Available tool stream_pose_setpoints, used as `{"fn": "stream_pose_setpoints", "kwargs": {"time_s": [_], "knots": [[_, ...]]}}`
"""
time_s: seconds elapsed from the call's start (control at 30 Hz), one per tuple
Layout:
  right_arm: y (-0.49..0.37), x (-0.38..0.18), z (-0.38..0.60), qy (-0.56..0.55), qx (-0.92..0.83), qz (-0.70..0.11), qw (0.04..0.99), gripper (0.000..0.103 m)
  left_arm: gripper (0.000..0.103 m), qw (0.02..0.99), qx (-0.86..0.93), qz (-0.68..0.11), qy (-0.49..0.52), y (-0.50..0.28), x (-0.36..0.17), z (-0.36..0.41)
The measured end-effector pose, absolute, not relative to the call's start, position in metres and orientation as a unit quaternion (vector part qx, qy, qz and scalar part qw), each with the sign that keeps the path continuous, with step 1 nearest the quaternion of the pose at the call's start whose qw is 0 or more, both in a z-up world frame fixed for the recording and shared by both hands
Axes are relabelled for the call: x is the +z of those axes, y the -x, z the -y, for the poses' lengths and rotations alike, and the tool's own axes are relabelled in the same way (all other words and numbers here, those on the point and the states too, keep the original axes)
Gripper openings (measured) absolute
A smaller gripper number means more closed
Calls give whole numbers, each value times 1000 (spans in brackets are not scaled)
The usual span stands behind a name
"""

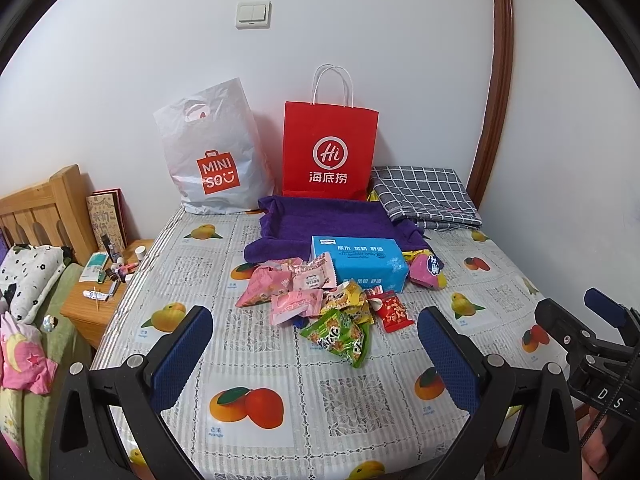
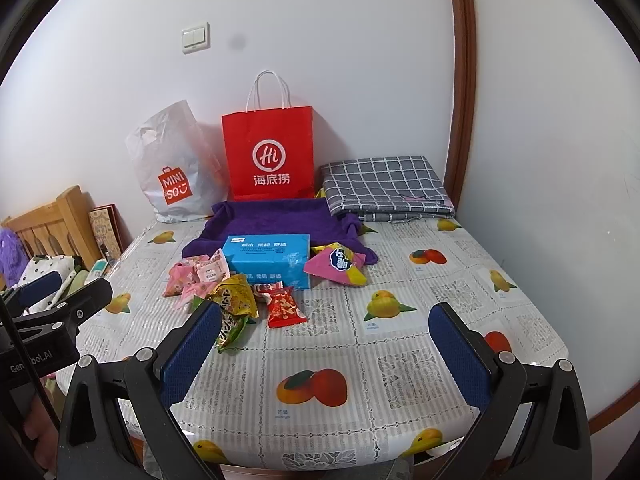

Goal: Organize snacks
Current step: 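Grasp the pink-and-yellow chip bag with the right tool while the left tool approaches pink packets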

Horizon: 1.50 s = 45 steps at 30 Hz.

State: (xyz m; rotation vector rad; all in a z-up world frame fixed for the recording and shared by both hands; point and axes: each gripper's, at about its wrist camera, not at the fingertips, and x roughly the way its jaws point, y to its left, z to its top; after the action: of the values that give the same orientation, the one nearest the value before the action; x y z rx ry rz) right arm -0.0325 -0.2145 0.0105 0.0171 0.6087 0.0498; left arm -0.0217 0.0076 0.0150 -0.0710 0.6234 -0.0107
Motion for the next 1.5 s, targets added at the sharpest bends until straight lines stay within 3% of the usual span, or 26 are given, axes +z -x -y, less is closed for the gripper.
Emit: {"fn": "stream_pose_setpoints", "kwargs": {"time_s": [0.77,1.27,1.5], "knots": [[24,1,218,-6,32,-301,953,102,102,951,-5,-308,31,4,9,-14],[-62,-62,238,-1,37,-330,943,102,100,928,-7,-370,49,-69,-55,-43],[-126,-95,238,-7,56,-377,924,94,100,918,7,-393,56,-99,-85,-60]]}}
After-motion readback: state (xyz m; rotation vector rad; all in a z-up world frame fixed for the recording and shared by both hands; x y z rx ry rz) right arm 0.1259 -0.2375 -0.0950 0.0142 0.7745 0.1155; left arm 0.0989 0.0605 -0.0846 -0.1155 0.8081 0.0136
